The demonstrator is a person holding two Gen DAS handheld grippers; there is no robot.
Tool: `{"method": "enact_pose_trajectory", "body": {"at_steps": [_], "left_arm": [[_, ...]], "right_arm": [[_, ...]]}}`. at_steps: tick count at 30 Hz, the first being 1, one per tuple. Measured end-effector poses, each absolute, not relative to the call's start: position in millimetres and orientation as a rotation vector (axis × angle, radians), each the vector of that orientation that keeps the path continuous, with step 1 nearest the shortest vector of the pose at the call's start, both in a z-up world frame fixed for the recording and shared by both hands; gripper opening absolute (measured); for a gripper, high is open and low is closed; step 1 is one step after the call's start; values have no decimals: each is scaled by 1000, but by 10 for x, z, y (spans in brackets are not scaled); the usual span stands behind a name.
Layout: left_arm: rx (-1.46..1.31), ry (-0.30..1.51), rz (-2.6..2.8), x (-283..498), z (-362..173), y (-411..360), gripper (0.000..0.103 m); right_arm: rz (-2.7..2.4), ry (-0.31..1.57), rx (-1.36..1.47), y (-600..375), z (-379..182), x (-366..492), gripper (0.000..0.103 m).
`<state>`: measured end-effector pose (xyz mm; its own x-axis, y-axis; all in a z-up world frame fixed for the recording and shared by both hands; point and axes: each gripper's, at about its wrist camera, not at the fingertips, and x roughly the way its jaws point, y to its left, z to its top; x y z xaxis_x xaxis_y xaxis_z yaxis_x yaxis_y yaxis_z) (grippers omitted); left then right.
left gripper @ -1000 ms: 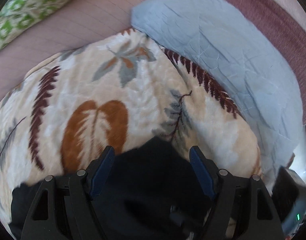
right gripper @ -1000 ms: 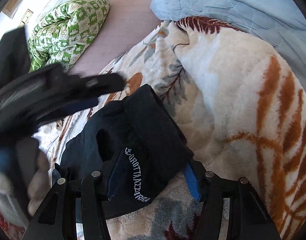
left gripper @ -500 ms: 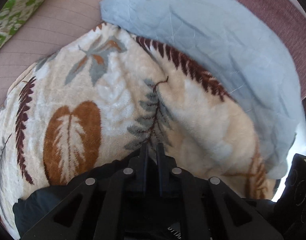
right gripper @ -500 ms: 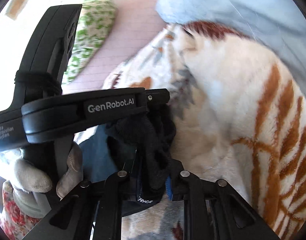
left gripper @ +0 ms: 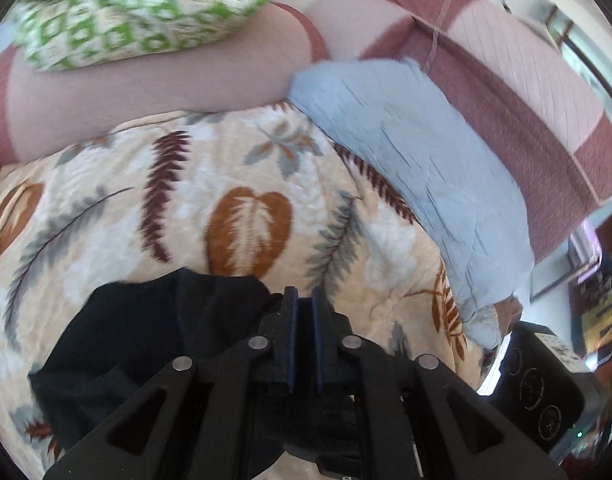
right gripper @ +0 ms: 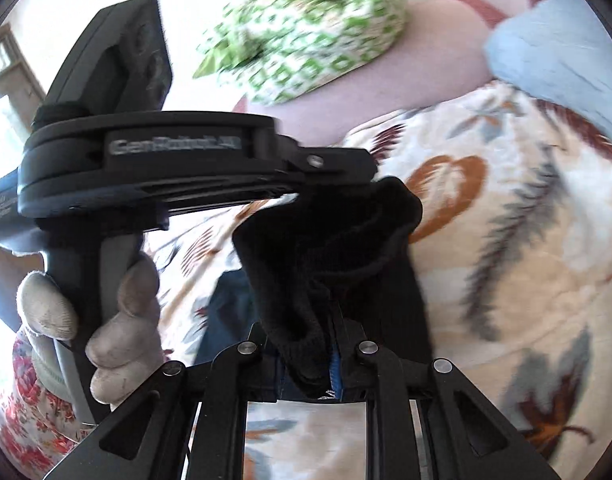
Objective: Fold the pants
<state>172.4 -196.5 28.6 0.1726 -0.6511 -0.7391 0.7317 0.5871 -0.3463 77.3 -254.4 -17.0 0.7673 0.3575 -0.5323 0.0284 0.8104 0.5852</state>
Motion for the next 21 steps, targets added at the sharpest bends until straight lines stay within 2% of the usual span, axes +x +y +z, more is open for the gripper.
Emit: {"method": "enact_pose_trajectory", "body": {"at_steps": [8,17,21], "left_arm": [[-148,988,-894,2045,220,-747,6],[-333,1036,-743,2340,-263,194,7],[-398,1075,-644,2426,-500,513,11]], "right_arm": [[302,783,448,-1590,44,1180,19],[376,908,331,-783,-207,1608,19],[390,944,221,-549,-355,1665,31]]}}
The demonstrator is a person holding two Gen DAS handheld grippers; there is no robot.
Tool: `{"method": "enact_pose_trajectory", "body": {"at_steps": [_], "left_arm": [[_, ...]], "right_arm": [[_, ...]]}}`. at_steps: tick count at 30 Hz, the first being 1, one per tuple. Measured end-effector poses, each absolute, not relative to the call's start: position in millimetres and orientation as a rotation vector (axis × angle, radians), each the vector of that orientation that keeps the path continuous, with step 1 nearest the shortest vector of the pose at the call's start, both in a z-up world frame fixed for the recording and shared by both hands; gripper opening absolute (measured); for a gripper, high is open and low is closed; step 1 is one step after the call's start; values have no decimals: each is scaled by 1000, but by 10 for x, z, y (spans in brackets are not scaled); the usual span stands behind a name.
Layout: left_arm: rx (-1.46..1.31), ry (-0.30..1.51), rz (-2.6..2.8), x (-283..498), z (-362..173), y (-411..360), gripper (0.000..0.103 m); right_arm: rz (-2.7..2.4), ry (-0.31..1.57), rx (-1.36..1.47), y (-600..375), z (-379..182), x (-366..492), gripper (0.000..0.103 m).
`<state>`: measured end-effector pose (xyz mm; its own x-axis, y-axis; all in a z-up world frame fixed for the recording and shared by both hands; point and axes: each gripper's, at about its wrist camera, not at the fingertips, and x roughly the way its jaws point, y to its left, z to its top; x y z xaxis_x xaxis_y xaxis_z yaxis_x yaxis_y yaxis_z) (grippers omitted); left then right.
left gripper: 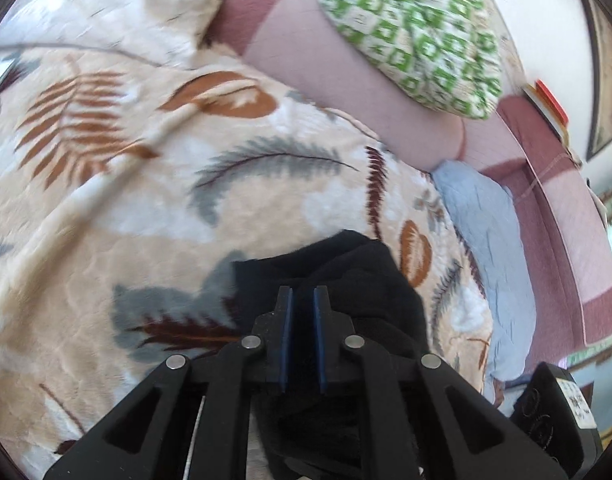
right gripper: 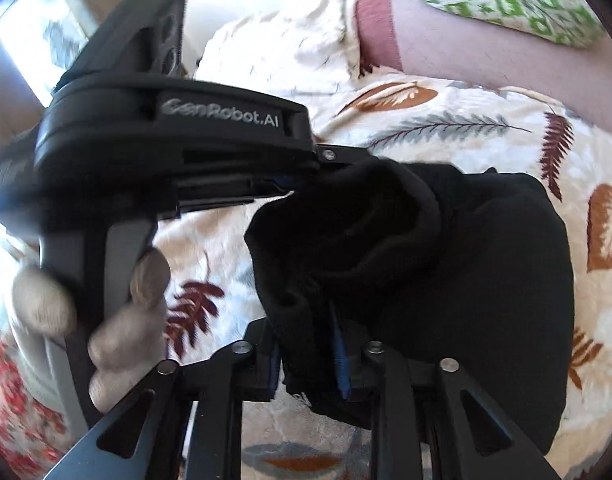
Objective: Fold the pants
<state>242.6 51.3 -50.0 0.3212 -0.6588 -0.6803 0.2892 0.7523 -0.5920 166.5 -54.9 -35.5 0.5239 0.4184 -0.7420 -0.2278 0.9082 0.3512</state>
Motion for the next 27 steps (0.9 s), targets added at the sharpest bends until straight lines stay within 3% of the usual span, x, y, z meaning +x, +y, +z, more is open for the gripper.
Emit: {"method": "enact_pose_trajectory", "body": {"at_steps": [2,4,11,13,14,15,18,27], "left_arm": [[-418,1054,-635,2376,-488,642,31],[-436,1008,-623,2292,-426,774,44],[-550,920,-577,1997,-296,1111,48],[-591,903,-592,1881,-306,1134,49],[-612,902,-599,1817,-341,1128,49],[-623,907,-604,1768,-379,1104,49],[-600,941,-596,1631,-541,999,49],[-539,976,-513,1491,-907,1241,49]], "right_arm": [[417,938,214,-546,-336,1601,44],[452,928,225,-602,-270,1535,54],[415,837,241,-954,196,1207,56],[343,824,242,-1083,325,1223,48],[307,829,224,-1110,369,1250,30],[260,844,200,-1122,381,1329,20],[239,926,176,-1041,294,1566,16],[217,1129,68,-395,-275,2507,19]]}}
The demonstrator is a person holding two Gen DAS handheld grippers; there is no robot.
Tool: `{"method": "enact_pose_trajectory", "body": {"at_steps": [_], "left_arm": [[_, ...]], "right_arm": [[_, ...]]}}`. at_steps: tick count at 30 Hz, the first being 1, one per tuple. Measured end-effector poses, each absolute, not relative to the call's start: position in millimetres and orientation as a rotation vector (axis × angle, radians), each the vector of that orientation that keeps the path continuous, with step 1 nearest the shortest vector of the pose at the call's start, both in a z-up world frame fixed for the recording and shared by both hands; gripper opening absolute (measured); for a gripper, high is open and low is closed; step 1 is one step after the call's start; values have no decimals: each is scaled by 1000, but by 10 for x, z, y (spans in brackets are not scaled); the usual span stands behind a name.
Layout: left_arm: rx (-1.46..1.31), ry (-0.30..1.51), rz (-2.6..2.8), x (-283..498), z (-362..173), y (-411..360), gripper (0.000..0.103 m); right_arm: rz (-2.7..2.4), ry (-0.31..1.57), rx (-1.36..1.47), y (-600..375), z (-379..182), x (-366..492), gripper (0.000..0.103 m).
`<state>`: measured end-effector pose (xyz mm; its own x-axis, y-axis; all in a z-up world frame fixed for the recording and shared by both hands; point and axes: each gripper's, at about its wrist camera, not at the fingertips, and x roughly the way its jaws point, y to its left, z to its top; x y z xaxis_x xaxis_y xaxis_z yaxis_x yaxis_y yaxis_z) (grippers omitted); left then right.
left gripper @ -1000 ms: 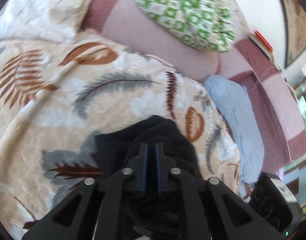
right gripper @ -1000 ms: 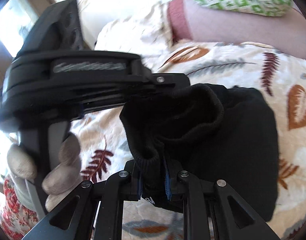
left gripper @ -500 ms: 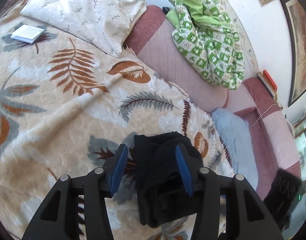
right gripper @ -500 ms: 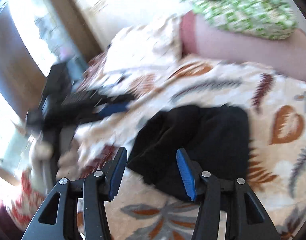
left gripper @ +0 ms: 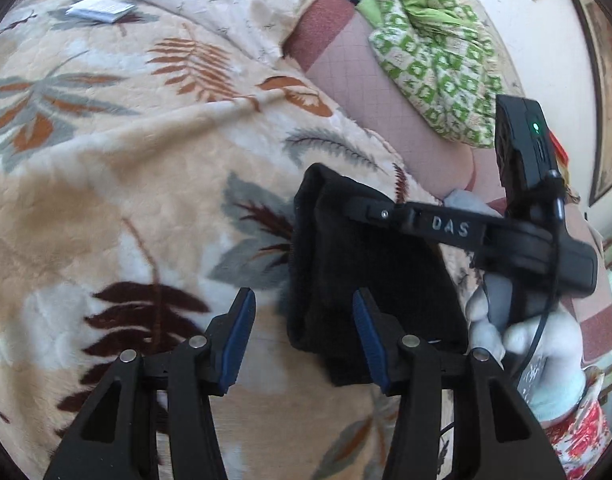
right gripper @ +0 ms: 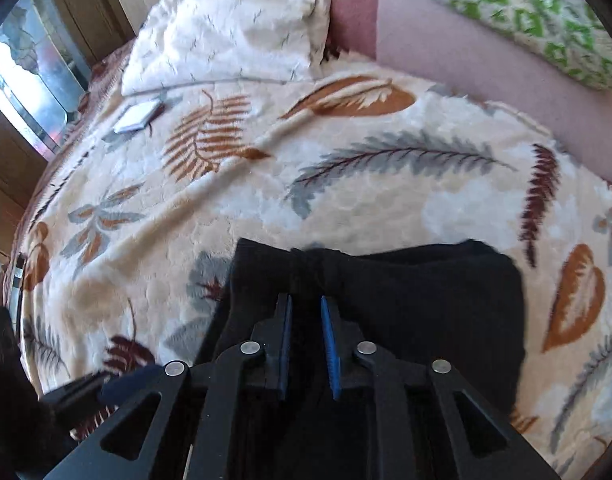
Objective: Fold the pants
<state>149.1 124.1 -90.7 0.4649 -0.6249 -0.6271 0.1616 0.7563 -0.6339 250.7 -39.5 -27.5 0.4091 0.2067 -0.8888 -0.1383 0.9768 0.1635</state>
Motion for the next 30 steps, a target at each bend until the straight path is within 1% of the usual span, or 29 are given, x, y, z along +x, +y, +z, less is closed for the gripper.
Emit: {"method": "enact_pose_trajectory", "body": {"at_steps": [2,3,5,8,11,14,18,21,25,30], "left_arm": [[-574,980,-501,1530,-939,1345,49],[-587,977,-503,1538,-936,1377,49],[-603,962,-507,1539,-904,1428,50],[-599,950,-515,1527,-863,1424,51],[-584,948,-517,1519,-847,1393,51],[-588,947,-508,1524,-850,1409,51],[-600,943,-491,1526,-851,1468,52],[-610,938,-491,1533,-853,1490,53],[-613,955,-504,1531,-889,1454,53],[-597,966,-506,1512,-901,1405,53]], "right_arm": [[216,1147,40,-265,-343,2603,22],[216,1162,15,-206,-373,2636,28],[215,1181,-37,-127,-385,2649,33],[218,1171,-78,-120,-237,2584,33],[213,1117,14,-293,-29,2486,33],[230,1091,74,-393,33,2338,33],[217,1075,31,-447,-9,2058,33],[177,1062,93,-765,-81,1825,33],[106,1095,141,-1249,-301,1593,32],[2,1114,215,-1681,-433,1513,32]]}}
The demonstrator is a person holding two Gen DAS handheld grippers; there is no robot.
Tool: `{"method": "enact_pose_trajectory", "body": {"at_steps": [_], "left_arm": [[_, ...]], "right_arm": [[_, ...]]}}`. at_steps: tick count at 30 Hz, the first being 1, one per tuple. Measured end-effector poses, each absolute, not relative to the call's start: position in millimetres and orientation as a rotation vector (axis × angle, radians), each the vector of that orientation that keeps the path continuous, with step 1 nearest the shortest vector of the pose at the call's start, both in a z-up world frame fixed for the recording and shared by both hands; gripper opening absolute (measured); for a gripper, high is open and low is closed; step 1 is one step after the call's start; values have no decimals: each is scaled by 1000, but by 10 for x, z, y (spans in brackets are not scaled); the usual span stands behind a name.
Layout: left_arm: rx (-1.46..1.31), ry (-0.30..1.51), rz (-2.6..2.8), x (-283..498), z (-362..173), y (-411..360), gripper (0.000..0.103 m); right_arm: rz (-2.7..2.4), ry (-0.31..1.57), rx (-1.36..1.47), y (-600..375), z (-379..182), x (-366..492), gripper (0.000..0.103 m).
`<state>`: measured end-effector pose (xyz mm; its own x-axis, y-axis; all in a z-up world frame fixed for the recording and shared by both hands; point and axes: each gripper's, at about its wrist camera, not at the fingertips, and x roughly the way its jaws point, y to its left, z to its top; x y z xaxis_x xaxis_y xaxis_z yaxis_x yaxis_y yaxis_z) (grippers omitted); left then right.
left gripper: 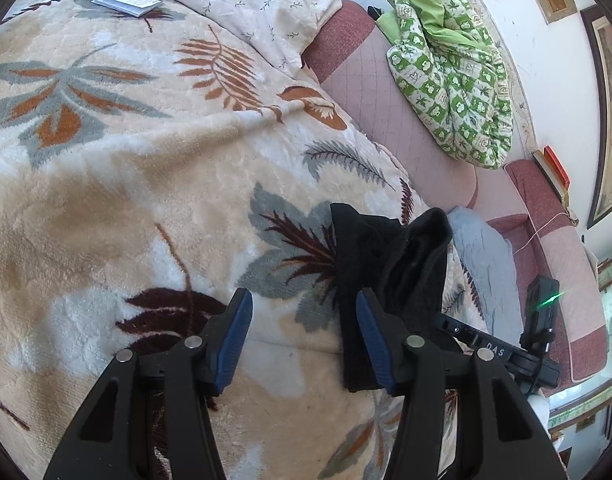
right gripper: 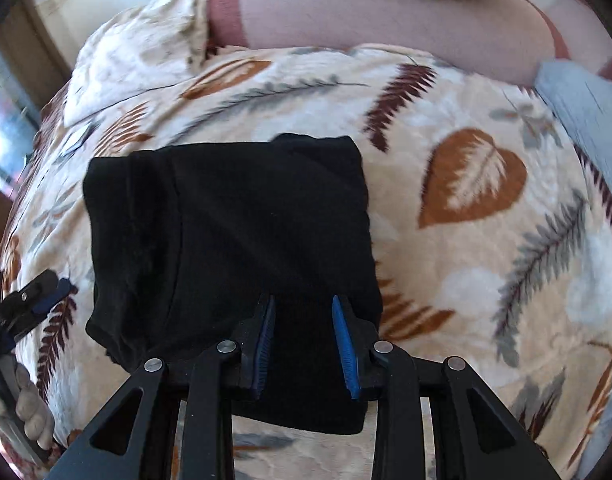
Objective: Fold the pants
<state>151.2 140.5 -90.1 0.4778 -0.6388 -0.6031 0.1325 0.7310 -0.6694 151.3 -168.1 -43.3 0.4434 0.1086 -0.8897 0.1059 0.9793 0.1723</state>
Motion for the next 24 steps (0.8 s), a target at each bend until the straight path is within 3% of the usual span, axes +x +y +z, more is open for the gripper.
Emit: {"method": "enact_pose_trajectory", "body": {"at_steps": [7,13,17,20,24], "left_arm": [[-589,981,-495,1514,-947,1375,54],[-567,967,-498,1484,-901,1351,54],[-557,955,-496,1474,-861,1364,54],[-555,949,-498,1469,-843,1367,54],[-548,956,-510,1460,-843,1325,54]], "right_arm": [[71,983,215,-1370,-12,1653,33],[137,978,92,-655,4,2133,33],[113,1077,-6,-312,-264,2478,37],[110,1116,-73,-227,-363,2535,48],[155,1077,-61,-347,-132,2376,49]]}}
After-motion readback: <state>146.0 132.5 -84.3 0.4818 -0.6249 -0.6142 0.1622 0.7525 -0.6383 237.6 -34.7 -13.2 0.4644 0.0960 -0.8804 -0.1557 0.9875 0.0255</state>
